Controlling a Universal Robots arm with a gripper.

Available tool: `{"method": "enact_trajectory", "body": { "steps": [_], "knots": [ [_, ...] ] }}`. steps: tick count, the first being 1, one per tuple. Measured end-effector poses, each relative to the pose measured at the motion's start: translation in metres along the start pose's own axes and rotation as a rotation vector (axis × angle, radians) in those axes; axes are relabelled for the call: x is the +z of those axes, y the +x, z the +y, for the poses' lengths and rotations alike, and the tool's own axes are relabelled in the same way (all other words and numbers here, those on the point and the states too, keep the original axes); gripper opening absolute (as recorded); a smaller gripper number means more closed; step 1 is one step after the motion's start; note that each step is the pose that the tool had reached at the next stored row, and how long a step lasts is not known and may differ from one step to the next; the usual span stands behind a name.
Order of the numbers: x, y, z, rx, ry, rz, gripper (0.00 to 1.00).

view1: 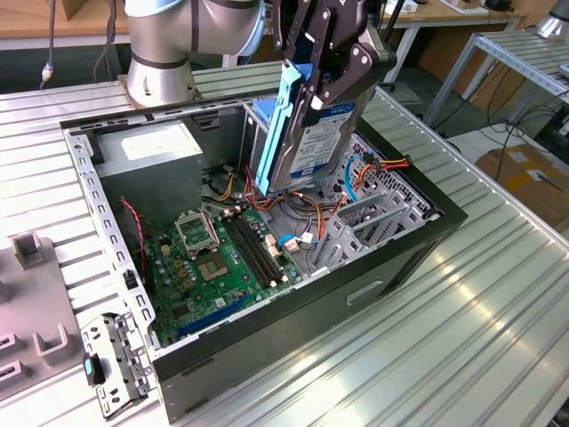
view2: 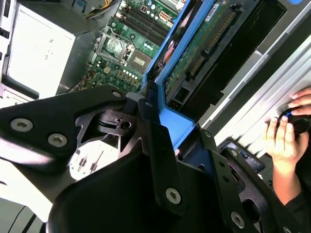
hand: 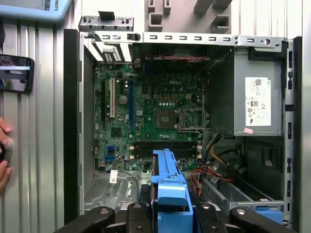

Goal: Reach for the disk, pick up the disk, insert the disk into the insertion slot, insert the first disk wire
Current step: 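Insert the disk into the insertion slot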

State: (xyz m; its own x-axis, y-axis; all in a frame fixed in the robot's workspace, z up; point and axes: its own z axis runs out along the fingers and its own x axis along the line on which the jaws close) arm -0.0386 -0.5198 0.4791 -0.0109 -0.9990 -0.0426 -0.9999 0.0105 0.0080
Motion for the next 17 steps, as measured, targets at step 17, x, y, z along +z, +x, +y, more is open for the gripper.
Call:
{"method": "enact_trajectory", "body": {
  "steps": [17],
  "knots": [
    [-0.0001,0.0019,-0.0019,0.000,0.0000,0.0001,0.37]
  ]
}}
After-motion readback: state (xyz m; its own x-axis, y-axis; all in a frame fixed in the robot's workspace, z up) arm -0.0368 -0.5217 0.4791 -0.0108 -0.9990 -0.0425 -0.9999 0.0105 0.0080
